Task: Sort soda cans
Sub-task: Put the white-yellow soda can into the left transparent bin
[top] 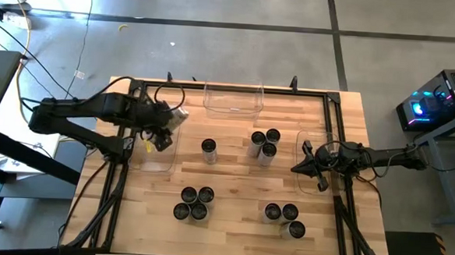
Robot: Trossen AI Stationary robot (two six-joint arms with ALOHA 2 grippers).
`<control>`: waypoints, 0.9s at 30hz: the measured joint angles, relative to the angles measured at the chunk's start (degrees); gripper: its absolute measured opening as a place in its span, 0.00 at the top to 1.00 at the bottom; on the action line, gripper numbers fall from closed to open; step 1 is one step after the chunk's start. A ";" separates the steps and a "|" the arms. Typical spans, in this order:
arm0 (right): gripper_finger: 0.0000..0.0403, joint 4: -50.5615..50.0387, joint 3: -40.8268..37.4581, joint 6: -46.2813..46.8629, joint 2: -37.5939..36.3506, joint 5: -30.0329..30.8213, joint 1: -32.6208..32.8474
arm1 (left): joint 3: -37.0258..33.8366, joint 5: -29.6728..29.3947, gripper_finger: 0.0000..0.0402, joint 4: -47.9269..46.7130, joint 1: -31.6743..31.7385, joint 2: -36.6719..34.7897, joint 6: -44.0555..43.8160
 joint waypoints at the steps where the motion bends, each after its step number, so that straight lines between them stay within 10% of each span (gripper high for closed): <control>1: 1.00 0.02 0.01 0.01 0.00 -0.01 -0.02 | 0.04 0.06 0.41 2.04 -1.04 0.01 0.75; 12: 1.00 0.93 -0.01 -1.26 0.00 1.26 -0.02 | 0.04 -0.47 0.41 8.37 -9.05 5.36 4.80; 17: 1.00 7.21 -0.01 15.15 0.04 3.47 0.35 | 0.04 -0.91 0.41 10.55 -9.30 9.35 7.96; 27: 1.00 48.15 0.08 1.31 13.76 -0.46 1.68 | 2.04 -2.17 0.41 10.78 -9.21 13.18 9.90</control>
